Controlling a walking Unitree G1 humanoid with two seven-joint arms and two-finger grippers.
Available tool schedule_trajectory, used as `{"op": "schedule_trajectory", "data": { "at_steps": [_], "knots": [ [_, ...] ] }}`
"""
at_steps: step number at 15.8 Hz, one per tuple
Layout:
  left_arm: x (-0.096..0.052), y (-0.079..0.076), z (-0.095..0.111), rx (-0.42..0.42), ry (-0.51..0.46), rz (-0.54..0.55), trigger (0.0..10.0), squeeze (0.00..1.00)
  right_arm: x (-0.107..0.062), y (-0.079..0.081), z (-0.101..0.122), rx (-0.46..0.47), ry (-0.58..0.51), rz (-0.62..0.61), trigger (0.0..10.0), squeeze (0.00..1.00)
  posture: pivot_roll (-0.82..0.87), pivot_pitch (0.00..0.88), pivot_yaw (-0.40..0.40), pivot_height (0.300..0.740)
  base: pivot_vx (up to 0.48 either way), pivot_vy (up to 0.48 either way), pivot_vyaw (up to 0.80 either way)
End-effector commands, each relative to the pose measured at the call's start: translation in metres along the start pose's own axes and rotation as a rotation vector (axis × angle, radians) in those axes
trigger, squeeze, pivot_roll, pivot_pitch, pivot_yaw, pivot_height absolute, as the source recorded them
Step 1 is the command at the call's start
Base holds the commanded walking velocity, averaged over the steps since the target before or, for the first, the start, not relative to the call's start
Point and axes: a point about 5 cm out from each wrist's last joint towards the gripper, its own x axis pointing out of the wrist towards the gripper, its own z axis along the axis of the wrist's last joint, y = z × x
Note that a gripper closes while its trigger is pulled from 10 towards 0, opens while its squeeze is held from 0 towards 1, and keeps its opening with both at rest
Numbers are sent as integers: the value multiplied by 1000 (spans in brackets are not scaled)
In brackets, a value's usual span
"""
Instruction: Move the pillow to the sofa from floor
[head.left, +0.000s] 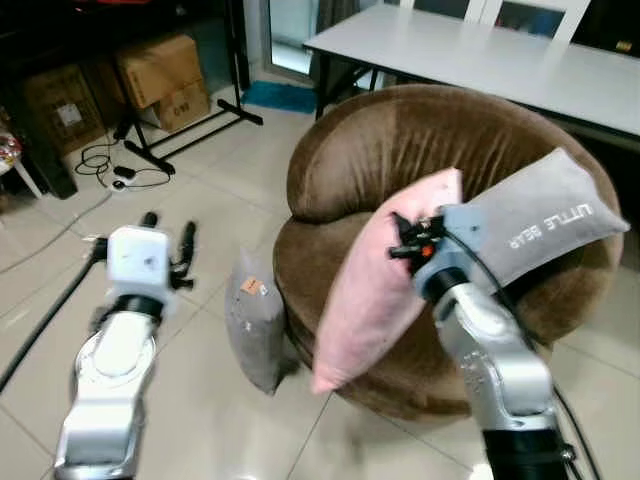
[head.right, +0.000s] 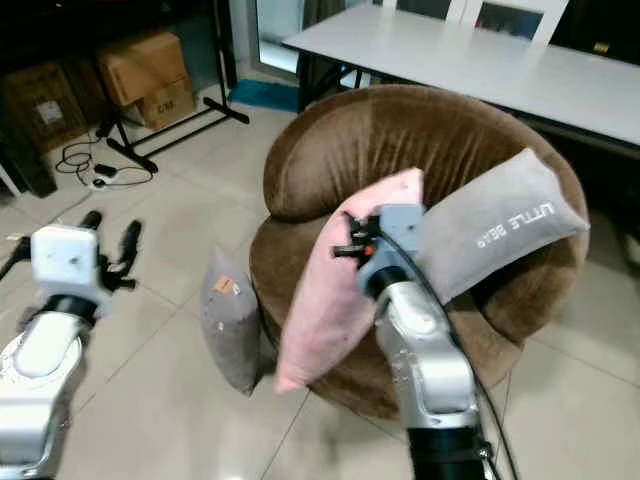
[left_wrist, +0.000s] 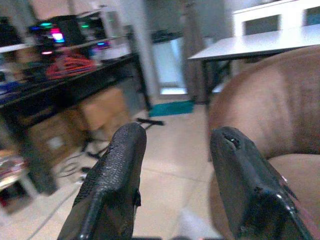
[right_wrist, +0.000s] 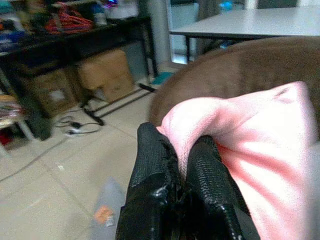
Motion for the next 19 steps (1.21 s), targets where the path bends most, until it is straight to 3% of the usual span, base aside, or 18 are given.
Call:
{"op": "schedule_trajectory", "data": {
  "at_steps": [1, 19],
  "knots": [
    [0, -2, 1, -4, -3, -14, 10000, 0, 2, 0, 15, -6, -69, -1, 10000, 0, 22, 0, -24, 740, 337, 0, 0],
    [1, -4, 1, 7, 4, -34, 10000, 0, 4, -3, 17, 0, -78, -8, 10000, 0, 23, 0, -23, 740, 335, 0, 0]
  ]
}}
